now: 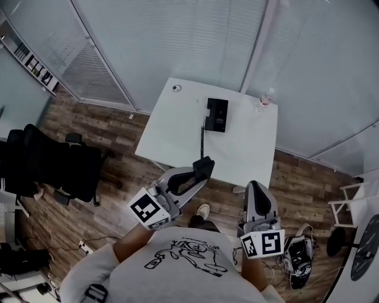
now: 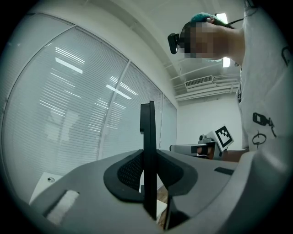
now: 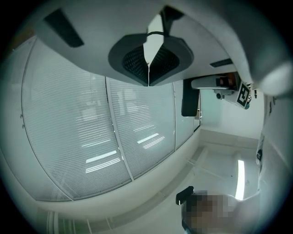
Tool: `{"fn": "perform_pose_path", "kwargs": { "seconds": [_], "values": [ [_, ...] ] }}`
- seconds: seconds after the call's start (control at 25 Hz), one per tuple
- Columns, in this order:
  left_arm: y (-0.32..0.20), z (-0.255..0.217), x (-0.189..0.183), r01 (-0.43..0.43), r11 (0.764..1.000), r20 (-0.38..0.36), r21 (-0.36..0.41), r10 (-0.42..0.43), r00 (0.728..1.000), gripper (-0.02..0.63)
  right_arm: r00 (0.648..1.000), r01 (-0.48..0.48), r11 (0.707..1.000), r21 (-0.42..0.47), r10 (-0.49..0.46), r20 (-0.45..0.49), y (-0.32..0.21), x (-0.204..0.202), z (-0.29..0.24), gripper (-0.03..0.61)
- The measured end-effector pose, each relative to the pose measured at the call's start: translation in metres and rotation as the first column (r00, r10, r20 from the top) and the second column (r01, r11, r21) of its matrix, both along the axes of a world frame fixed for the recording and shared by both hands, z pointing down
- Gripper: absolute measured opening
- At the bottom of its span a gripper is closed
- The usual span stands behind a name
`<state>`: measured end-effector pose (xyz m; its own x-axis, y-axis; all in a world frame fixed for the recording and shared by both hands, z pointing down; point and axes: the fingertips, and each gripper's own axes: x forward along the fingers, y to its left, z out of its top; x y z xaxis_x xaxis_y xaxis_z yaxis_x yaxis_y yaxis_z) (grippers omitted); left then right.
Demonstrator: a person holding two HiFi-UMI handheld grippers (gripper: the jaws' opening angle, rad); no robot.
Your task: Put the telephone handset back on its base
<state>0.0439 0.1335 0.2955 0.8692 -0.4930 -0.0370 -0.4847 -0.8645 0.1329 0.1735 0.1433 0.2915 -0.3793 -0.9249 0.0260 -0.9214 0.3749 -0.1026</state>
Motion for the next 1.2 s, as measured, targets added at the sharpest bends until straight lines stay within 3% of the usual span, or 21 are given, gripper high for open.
{"fn": "perform_pose_path", "kwargs": {
  "seconds": [0.56,1.2],
  "values": [
    [-0.033,0.020,0.022,0.018,0.999,0.007,-0.048,-0.018,1.000,0.072,0.999,0.042,0.999,-0.034,-0.043,-0.014,-0.042,0.021,0.015,0.006],
    [-0.105,0.037,0.001,-0.001,0.996,-0.013,-0.089,-0.001,1.000,0.072,0.996,0.073,0.996,-0.049,-0.075,-0.042,-0.121,-0.014,0.023,0.006]
  ]
}}
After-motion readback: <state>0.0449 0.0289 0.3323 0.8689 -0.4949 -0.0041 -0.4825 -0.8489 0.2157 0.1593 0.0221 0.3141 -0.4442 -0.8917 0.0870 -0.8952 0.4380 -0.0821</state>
